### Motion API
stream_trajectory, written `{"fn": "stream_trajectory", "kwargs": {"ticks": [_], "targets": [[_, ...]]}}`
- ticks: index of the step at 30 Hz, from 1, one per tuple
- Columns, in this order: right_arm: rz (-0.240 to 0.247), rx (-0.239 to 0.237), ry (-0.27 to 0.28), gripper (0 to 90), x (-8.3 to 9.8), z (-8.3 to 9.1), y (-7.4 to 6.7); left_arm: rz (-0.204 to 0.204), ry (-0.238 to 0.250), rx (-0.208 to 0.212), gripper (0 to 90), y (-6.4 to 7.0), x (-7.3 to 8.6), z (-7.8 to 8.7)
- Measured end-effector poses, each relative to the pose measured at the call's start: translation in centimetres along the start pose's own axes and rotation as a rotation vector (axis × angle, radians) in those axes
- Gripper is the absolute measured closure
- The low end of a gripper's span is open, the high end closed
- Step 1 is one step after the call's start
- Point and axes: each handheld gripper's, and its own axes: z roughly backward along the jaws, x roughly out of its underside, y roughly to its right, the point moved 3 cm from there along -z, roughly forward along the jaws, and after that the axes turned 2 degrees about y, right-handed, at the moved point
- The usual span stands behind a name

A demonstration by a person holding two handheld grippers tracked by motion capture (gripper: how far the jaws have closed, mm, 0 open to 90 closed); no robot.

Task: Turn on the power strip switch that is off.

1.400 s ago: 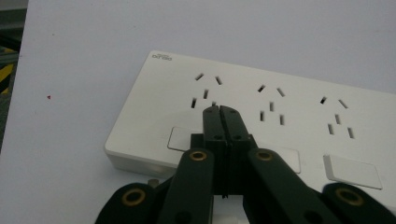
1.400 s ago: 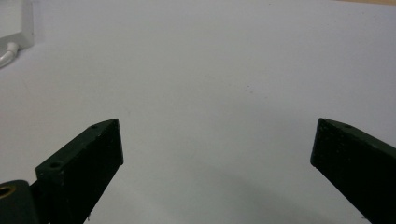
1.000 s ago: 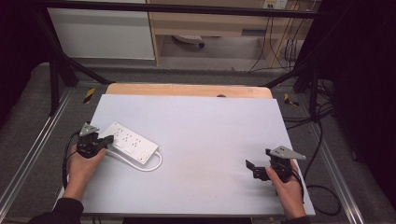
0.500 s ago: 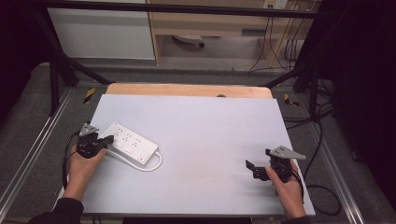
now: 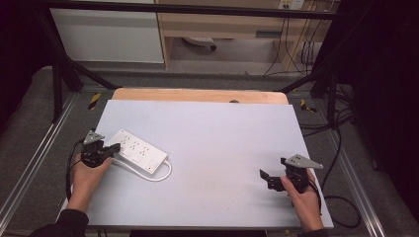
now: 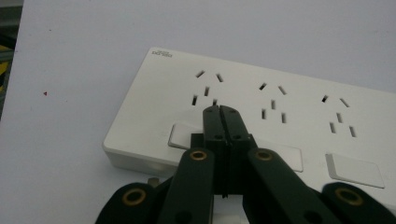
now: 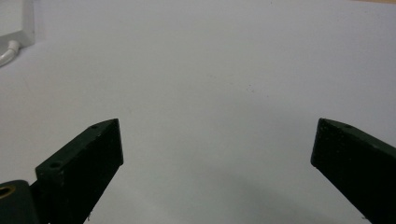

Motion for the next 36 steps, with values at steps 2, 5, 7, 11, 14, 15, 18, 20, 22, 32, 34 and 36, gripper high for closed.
{"fn": "stream_trajectory", "kwargs": {"ticks": [2, 5, 7, 11, 14, 15, 18, 20, 22, 32, 34, 36], "targets": [[0.000, -0.001, 0.000, 2.7, 0.00, -0.01, -0.03, -0.002, 0.001, -0.001, 90.0, 0.01, 0.00, 0.00], [0.001, -0.001, 0.000, 2.7, 0.00, -0.01, -0.02, -0.002, 0.002, 0.000, 90.0, 0.01, 0.01, -0.01], [0.000, 0.000, -0.001, 2.7, 0.00, -0.01, -0.01, 0.001, 0.003, 0.000, 90.0, 0.00, 0.02, 0.00], [0.001, 0.000, 0.000, 2.7, 0.00, -0.02, -0.03, 0.004, 0.002, 0.004, 90.0, -0.05, 0.05, 0.02], [-0.001, 0.000, -0.001, 2.7, 0.00, -0.03, -0.04, 0.009, 0.008, 0.005, 90.0, -0.08, 0.08, 0.01], [0.001, 0.000, 0.000, 2.7, 0.00, -0.03, -0.03, 0.012, 0.009, 0.006, 90.0, -0.08, 0.08, 0.01], [0.000, 0.000, 0.000, 2.7, 0.00, -0.03, -0.04, 0.012, 0.010, 0.006, 90.0, -0.12, 0.10, 0.02], [0.001, 0.000, 0.000, 2.7, 0.00, -0.03, -0.04, 0.013, 0.011, 0.006, 90.0, -0.12, 0.10, 0.01], [-0.001, 0.000, -0.001, 2.7, 0.00, -0.02, -0.05, 0.012, 0.011, 0.007, 90.0, -0.12, 0.10, 0.01], [0.005, -0.001, 0.000, 2.7, 0.00, -0.03, -0.04, 0.033, 0.021, 0.021, 90.0, -0.19, 0.18, -0.02], [0.006, 0.000, 0.001, 2.7, 0.00, -0.04, -0.04, 0.031, 0.021, 0.020, 90.0, -0.18, 0.17, -0.02], [0.005, 0.000, 0.002, 2.7, -0.01, -0.05, -0.05, 0.030, 0.020, 0.020, 90.0, -0.18, 0.18, -0.01]]}}
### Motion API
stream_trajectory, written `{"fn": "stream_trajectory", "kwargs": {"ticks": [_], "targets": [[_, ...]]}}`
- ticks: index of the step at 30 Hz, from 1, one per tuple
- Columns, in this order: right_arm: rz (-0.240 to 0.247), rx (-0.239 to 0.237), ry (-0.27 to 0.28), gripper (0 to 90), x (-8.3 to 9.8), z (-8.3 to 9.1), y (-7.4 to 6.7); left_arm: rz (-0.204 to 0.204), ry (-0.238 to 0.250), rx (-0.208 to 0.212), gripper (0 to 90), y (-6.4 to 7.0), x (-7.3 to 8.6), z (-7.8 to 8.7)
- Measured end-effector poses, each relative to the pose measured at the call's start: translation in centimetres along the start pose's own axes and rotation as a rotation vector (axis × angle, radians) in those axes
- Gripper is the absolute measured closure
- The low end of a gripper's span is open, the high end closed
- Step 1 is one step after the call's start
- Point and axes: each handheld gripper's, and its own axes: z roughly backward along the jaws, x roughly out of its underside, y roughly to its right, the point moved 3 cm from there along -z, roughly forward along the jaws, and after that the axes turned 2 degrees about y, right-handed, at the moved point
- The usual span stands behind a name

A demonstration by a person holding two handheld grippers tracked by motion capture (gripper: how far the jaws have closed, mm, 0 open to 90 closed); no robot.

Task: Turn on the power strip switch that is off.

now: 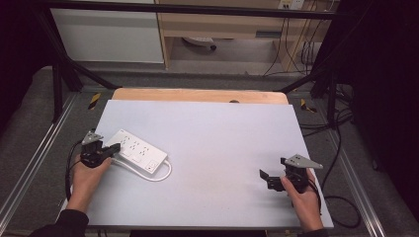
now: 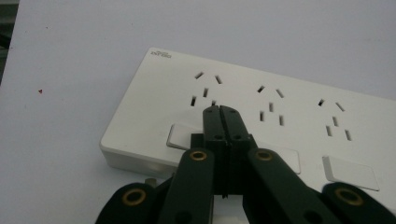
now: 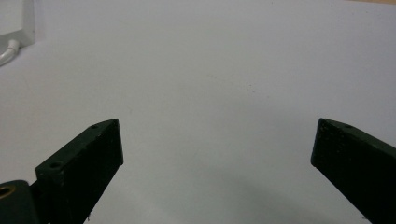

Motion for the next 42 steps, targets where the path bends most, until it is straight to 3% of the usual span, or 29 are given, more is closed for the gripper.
{"fn": "stream_trajectory", "kwargs": {"ticks": [20, 25, 35, 42], "targets": [[0.001, -0.001, 0.001, 2.6, -0.02, 0.00, -0.02, 0.002, 0.014, 0.012, 90.0, 0.27, -0.13, 0.27], [0.001, -0.002, 0.002, 2.6, -0.03, 0.00, -0.02, -0.003, 0.040, 0.023, 89.8, 0.50, -0.28, 0.46], [0.002, -0.002, 0.002, 2.6, -0.03, 0.00, -0.01, -0.012, 0.084, 0.027, 79.7, 0.76, -0.59, 0.63], [0.001, -0.002, 0.002, 2.6, -0.03, -0.01, -0.03, -0.006, 0.105, 0.021, 67.8, 0.85, -0.82, 0.75]]}}
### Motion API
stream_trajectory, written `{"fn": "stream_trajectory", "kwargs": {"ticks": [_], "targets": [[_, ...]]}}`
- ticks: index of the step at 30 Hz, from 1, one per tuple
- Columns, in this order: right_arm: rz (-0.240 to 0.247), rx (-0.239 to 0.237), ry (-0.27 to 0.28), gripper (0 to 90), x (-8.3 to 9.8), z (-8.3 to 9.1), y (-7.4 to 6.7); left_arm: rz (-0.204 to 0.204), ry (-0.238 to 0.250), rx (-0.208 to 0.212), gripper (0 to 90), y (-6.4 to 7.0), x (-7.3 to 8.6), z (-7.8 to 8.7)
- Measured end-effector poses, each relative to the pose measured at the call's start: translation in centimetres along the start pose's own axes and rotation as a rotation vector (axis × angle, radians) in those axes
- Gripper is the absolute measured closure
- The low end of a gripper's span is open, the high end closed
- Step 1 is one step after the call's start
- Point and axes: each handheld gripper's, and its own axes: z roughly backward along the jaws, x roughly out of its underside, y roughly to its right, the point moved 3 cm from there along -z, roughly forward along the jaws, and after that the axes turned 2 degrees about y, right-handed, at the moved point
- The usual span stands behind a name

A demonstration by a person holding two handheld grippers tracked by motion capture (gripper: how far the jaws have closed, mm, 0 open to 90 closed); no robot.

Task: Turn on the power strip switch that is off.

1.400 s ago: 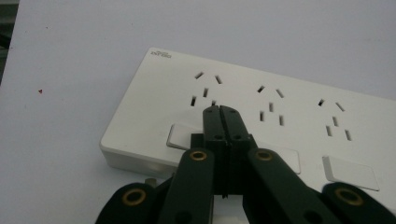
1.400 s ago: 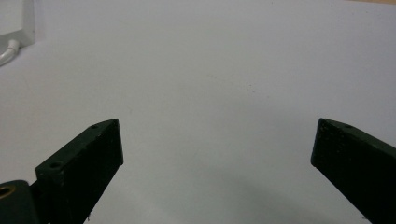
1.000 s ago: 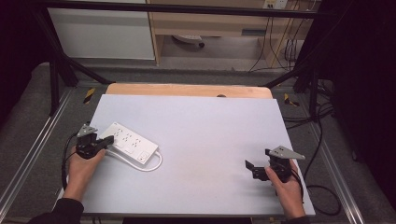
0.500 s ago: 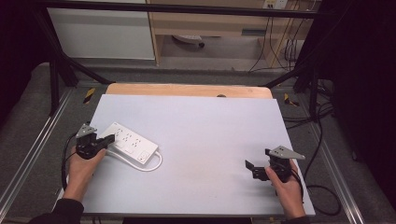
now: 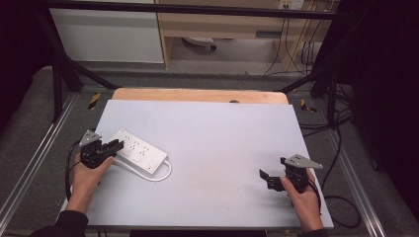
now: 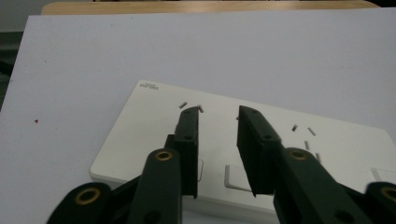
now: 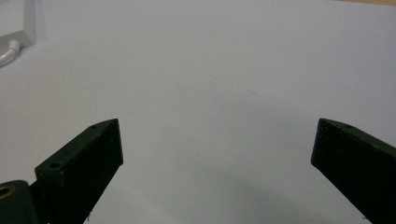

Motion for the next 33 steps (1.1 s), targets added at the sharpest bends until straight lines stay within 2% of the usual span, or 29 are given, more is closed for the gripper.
{"fn": "stream_trajectory", "kwargs": {"ticks": [3, 9, 11, 13, 16, 20, 27, 33], "targets": [[0.001, 0.000, 0.001, 2.6, 0.0, 0.0, 0.0, 0.006, 0.015, 0.005, 61.4, 0.1, -0.2, 0.1], [0.001, -0.001, 0.000, 2.6, 0.0, 0.0, 0.0, 0.014, 0.041, 0.008, 41.5, 0.5, -0.6, 0.1], [0.001, -0.002, 0.000, 2.6, 0.0, 0.0, 0.0, 0.023, 0.041, 0.013, 31.7, 0.7, -0.8, 0.1], [0.001, -0.003, 0.000, 2.6, 0.0, 0.0, 0.0, 0.028, 0.037, 0.003, 17.4, 0.9, -0.9, 0.0], [0.001, -0.004, 0.000, 2.5, 0.0, -0.1, 0.0, 0.041, 0.045, 0.020, 6.7, 1.4, -1.2, -0.1], [0.003, -0.003, 0.000, 2.5, 0.0, -0.1, 0.0, 0.036, 0.041, 0.033, 6.1, 1.9, -1.3, -0.1], [-0.001, -0.005, 0.000, 2.4, 0.0, -0.1, 0.0, 0.047, 0.068, 0.041, 6.1, 2.5, -2.0, 0.5], [-0.002, -0.006, 0.001, 2.4, 0.0, -0.1, 0.0, 0.030, 0.065, 0.055, 6.1, 3.2, -2.5, 1.2]]}}
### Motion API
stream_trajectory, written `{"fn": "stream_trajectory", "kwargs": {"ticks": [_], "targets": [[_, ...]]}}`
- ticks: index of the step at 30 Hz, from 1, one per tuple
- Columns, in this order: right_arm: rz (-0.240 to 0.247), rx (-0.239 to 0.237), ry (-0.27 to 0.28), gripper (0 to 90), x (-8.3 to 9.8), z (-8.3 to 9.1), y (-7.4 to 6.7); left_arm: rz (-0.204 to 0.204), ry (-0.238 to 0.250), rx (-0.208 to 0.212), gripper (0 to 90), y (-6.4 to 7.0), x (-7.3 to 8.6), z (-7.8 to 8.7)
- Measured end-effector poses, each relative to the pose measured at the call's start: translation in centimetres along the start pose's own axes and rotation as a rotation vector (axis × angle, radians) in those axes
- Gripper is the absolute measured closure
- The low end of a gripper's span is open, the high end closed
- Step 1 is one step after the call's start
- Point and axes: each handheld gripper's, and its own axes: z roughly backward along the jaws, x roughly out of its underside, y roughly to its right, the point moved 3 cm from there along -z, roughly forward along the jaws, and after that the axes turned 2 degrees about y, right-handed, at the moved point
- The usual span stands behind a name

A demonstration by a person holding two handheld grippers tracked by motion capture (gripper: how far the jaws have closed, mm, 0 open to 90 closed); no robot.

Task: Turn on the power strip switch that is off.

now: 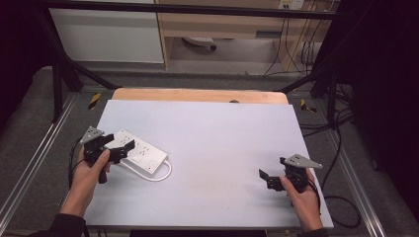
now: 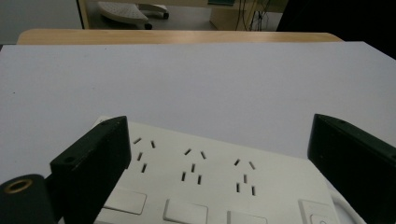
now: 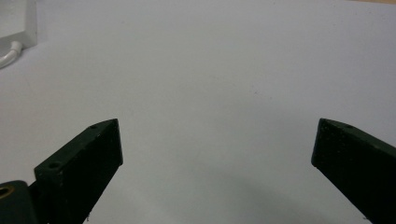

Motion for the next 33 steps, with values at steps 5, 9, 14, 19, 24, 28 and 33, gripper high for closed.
{"fn": "stream_trajectory", "kwargs": {"ticks": [5, 9, 14, 19, 24, 28, 33], "targets": [[-0.001, -0.001, 0.000, 2.3, 0.0, 0.0, 0.0, -0.005, 0.015, 0.023, 6.0, 0.4, -0.5, 0.9], [-0.001, 0.000, 0.001, 2.3, 0.0, 0.0, 0.0, -0.003, 0.020, 0.021, 6.1, 0.5, -0.7, 1.4], [-0.003, 0.002, 0.001, 2.3, 0.0, 0.0, 0.0, -0.009, 0.022, 0.011, 6.0, 0.6, -0.8, 1.9], [-0.003, 0.003, 0.001, 2.3, 0.0, 0.0, 0.0, -0.020, 0.023, 0.014, 5.9, 0.9, -0.9, 2.4], [-0.006, 0.008, -0.001, 2.3, 0.0, 0.0, 0.1, -0.029, 0.027, 0.022, 5.9, 1.4, -1.0, 2.9], [-0.005, 0.009, -0.001, 2.4, 0.0, 0.1, 0.1, -0.042, 0.025, 0.027, 5.8, 1.8, -1.0, 3.3], [-0.005, 0.009, 0.003, 2.4, 0.0, 0.1, 0.1, -0.051, 0.027, 0.041, 5.8, 2.4, -1.0, 3.9]]}}
